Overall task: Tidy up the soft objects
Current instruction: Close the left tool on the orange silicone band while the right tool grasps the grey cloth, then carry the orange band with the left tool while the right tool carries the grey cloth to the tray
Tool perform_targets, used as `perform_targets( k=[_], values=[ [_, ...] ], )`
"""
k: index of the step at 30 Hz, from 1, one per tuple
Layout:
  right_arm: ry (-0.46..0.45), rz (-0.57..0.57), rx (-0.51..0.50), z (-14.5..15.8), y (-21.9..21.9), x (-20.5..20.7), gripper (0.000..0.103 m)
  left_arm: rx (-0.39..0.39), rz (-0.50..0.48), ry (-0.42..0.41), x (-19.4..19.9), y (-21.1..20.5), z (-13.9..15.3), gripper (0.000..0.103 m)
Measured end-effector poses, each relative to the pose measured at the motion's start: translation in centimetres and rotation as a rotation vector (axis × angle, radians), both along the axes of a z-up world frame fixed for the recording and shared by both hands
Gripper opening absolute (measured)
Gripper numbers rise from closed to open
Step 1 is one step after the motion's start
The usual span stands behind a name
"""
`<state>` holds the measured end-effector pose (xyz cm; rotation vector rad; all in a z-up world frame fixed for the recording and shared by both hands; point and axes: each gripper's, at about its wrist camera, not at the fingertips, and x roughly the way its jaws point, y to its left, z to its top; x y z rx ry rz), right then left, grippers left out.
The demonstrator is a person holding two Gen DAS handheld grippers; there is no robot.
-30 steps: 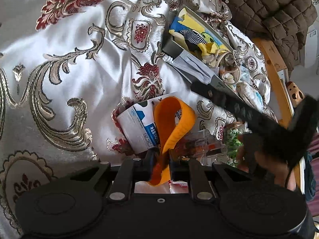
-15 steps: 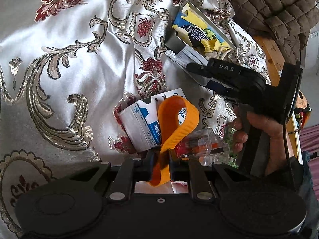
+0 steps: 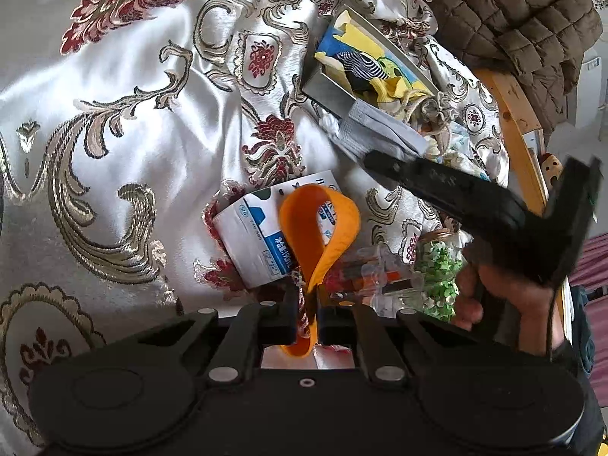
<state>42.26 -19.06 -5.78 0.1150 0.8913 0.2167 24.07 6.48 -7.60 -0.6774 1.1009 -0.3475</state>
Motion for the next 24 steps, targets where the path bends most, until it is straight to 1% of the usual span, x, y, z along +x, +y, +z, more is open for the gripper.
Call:
perform_targets(
  k=[9,12,18,21,24],
  values=[
    [-0.143,0.071,-0.043,4.9,-2.3,-7.8,0.007,0.057,-0.016,-0.066,-0.8,-0.8,1.9,0.006],
    [-0.180,0.076,-0.042,6.2,-3.2,-10.0,0.007,0.095,-0.033,-0.099,-1.3,-1.4,2.8,0.006],
    [-0.264,0.077,-0.052,8.8,-4.7,-14.6,0.007,0.138,-0.045,-0.141,-2.3,-2.4,4.2,0.006],
    [-0.316,0.059,-0.044,10.1,-5.5,-16.0,0.007,0.141,-0.043,-0.167,-2.4,-2.7,5.2,0.006],
    [-0.364,0.033,-0.014,11.3,-6.7,-16.3,0.007,0.120,-0.031,-0.204,-2.0,-3.0,6.6,0.006]
  ],
)
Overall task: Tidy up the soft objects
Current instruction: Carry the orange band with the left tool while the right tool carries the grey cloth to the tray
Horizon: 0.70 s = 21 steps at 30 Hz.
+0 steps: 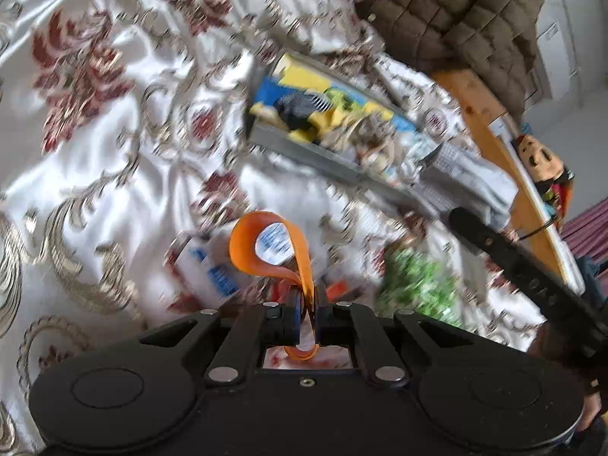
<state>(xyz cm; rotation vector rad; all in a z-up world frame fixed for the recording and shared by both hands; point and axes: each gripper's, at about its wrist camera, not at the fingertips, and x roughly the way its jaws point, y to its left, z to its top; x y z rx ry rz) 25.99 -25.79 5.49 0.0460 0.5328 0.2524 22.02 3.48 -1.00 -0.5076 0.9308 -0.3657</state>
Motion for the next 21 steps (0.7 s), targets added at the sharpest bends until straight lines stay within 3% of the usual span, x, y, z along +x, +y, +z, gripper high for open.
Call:
perform_targets(
  k=[10,17,21],
  values=[
    [-0.093,-0.061,0.044,0.2,-2.5,1.4,0.007,-0.043,0.034,-0.090,2.5,-1.1,4.0,0.006],
    [-0.126,-0.153,0.107,-0.9,-5.5,6.9,0.007,0.038,0.034,-0.170,8.9,-4.5,5.5,0.006],
    [-0.123,-0.212,0.218,-1.4,-7.2,9.9,0.007,0.101,0.034,-0.199,12.4,-6.7,5.8,0.007]
  ],
)
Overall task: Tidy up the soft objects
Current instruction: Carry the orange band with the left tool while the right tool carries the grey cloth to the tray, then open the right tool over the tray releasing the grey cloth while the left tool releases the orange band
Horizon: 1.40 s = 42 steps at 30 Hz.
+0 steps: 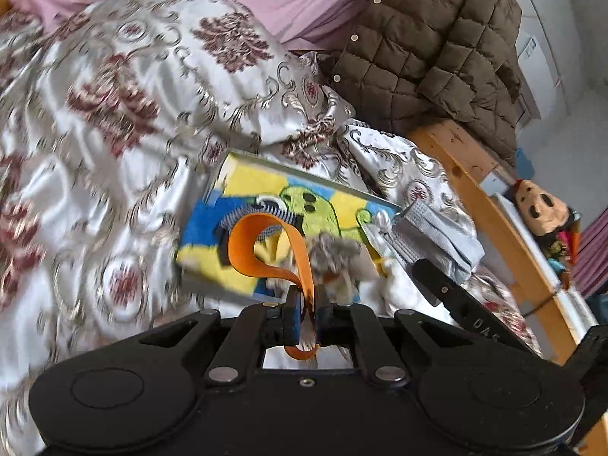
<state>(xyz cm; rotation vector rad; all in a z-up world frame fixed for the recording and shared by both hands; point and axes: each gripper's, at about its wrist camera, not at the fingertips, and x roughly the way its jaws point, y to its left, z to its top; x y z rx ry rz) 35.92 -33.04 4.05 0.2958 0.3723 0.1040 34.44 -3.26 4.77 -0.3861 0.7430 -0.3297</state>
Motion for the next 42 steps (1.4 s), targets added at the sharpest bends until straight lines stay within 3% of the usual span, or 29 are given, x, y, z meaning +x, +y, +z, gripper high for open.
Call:
perform_targets(
  k=[5,14,26,31,36,42],
  values=[
    [-0.010,-0.008,0.049,-0.9,-0.4,3.2,0.007,0.130,0.001,-0.033,3.5,-2.6,0.1,0.007],
    [0.046,-0.058,0.126,-3.4,-1.8,7.5,0.007,0.261,0.027,-0.038,8.6,-5.0,-1.3,0.007],
    [0.086,-0.092,0.201,-5.3,-4.0,8.2,0.008,0.262,0.046,0.026,10.2,-6.3,-3.4,0.008],
    [0.110,-0.089,0.207,-5.8,-3.9,8.5,0.012,0.264,0.053,0.038,10.4,-6.4,-3.6,0.013],
    [0.122,-0.088,0.212,-6.1,-3.9,8.7,0.025,0.256,0.066,0.048,10.2,-6.0,-3.6,0.017],
    [0.110,-0.087,0.213,-5.6,-3.8,8.1,0.040,0.241,0.089,0.045,9.6,-5.4,-3.0,0.037]
  ],
)
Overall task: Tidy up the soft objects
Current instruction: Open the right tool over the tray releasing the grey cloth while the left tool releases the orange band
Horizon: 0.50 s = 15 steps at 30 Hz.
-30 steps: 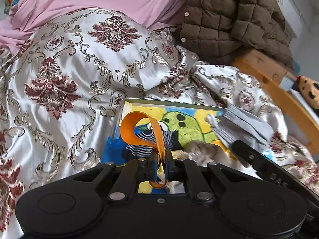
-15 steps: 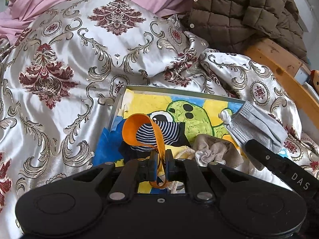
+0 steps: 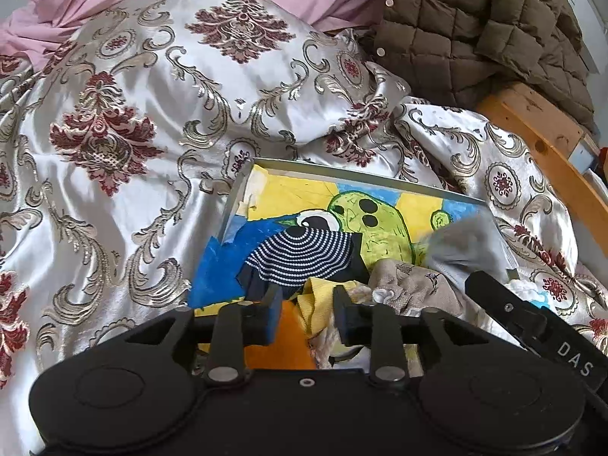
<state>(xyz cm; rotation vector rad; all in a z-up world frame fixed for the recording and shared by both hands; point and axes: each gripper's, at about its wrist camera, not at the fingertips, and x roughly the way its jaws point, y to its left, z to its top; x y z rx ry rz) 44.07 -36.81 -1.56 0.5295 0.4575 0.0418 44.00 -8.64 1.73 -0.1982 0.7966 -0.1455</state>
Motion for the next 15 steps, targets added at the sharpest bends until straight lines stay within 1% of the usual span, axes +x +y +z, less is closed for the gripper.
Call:
perform_targets(
  k=[1,3,4,6,10,12,15],
  values=[
    [-0.005,0.000,-0.001,0.1,0.0,-0.2,0.041,0.002,0.002,-0.005,-0.2,0.1,0.2,0.039],
    [-0.015,-0.001,-0.008,0.6,0.0,-0.6,0.046,-0.001,0.011,-0.026,-0.8,0.4,0.7,0.049],
    [-0.021,-0.001,-0.009,0.8,0.0,-0.8,0.046,-0.006,0.015,-0.036,-1.1,0.6,1.0,0.052],
    [-0.035,0.001,-0.013,1.5,0.0,-1.4,0.052,-0.016,0.026,-0.058,-1.9,1.1,1.6,0.061],
    [-0.071,0.007,-0.027,3.2,0.1,-2.7,0.061,-0.022,0.046,-0.101,-3.5,1.9,3.0,0.070],
    [-0.091,0.011,-0.030,4.2,0.2,-3.5,0.067,-0.024,0.055,-0.124,-4.3,2.3,3.8,0.079],
    [-0.119,0.019,-0.048,5.7,0.4,-4.9,0.076,-0.043,0.071,-0.168,-5.8,2.9,5.2,0.083]
  ],
)
